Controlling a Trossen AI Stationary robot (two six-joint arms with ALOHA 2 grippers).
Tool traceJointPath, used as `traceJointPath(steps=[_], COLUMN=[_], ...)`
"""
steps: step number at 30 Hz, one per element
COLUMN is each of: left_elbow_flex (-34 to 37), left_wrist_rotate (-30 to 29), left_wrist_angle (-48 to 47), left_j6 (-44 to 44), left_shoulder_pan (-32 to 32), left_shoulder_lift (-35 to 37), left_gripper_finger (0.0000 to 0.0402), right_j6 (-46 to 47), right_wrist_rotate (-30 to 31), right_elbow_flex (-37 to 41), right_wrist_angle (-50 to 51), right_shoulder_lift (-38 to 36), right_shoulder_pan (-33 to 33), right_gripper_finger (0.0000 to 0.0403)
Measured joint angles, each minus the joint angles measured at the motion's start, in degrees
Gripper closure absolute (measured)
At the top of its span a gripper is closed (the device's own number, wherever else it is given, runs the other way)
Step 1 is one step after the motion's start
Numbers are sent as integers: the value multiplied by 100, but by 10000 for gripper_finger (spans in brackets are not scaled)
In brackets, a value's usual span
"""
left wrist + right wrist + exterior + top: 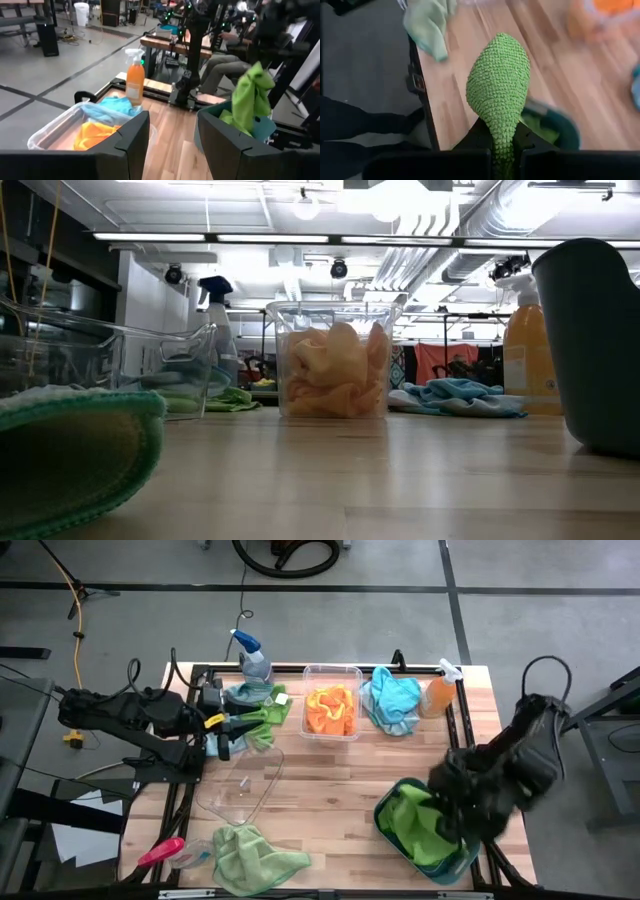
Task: Sort microfiber towel by color & place in baskets
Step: Put the green microfiber towel into the blue bin
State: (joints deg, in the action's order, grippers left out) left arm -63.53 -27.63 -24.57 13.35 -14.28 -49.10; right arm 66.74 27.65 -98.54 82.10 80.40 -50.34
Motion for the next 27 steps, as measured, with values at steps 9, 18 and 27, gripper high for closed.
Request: traceJointPath(steps=[9, 18, 27], left_elbow_flex=[0, 0, 0], left_wrist_rotate=[-18, -20, -20], left_wrist_angle=[365, 360, 526], left_j6=[-310, -294, -296], left_shoulder_pan=[0, 0, 0], left_shoulder_lift=[0, 0, 0], left_gripper_finger=[243, 243, 243], right_j6=[1733, 2775, 4569], right_wrist_rotate=[532, -1059, -1848], right_elbow_flex=[305, 1982, 3615], right_wrist_angle=[725, -637, -2461], right_shoulder_lift=[865, 777, 612], right_shoulder_pan=[-370, -303, -133], right_gripper_finger=[402, 402, 402])
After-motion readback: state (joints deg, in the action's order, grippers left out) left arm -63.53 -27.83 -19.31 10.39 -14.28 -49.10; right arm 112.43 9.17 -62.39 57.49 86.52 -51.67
